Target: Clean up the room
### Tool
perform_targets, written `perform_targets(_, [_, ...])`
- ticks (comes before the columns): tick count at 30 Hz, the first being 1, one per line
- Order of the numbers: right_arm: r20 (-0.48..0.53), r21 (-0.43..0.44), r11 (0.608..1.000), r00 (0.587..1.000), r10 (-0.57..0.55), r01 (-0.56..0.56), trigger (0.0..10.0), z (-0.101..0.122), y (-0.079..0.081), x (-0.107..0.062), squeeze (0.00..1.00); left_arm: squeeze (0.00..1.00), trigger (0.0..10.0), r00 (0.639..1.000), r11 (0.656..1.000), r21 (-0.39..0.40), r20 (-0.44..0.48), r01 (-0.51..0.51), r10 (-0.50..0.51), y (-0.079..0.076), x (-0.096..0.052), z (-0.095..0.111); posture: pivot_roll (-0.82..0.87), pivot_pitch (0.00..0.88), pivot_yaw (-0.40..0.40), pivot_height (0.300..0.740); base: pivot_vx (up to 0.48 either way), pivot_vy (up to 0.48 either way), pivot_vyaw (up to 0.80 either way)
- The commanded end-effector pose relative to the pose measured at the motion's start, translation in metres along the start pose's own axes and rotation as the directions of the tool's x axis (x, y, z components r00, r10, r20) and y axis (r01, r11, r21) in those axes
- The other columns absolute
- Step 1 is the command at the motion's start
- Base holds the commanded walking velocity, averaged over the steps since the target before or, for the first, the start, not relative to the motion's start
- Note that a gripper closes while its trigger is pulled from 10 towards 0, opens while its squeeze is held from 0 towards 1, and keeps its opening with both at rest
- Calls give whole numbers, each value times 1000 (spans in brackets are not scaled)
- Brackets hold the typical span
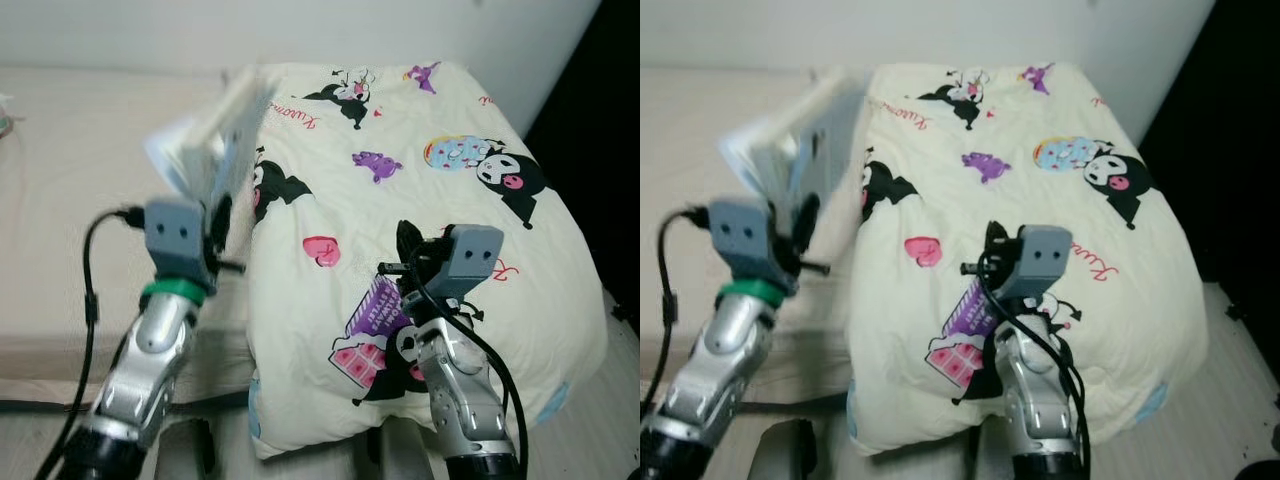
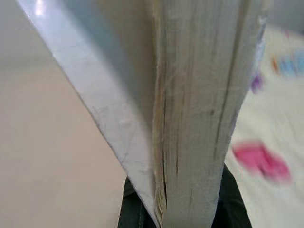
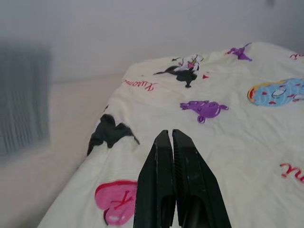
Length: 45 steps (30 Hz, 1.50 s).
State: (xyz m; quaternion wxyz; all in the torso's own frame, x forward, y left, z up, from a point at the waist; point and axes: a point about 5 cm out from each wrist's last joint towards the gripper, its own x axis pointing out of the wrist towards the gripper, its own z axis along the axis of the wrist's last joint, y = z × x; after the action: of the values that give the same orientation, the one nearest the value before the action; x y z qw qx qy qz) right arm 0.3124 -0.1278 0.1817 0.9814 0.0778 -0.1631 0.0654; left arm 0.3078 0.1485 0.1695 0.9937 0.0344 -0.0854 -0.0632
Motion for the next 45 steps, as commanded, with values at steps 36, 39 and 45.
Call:
perform_targets(36, [-48,1,1000,999,-26,26,10000,-9,1,-3,0,0,10000,998,999,3,-45,41,-41,-10,4,13,-30,13,36,707,0,0,-34])
perform_targets(39, [-50,2,1000,998,-25,26,10000,-10,1,-3,0,0,10000,999,999,6,-40,38,-37,-10,5,14,-30,13,36,707,0,0,0])
perform_targets(45, [-67,0,1000,998,-17,17,10000,-15,3,-4,0,0,10000,1000,999,50,-9,14,-14,-11,9,17,-31,13,35,707,0,0,0])
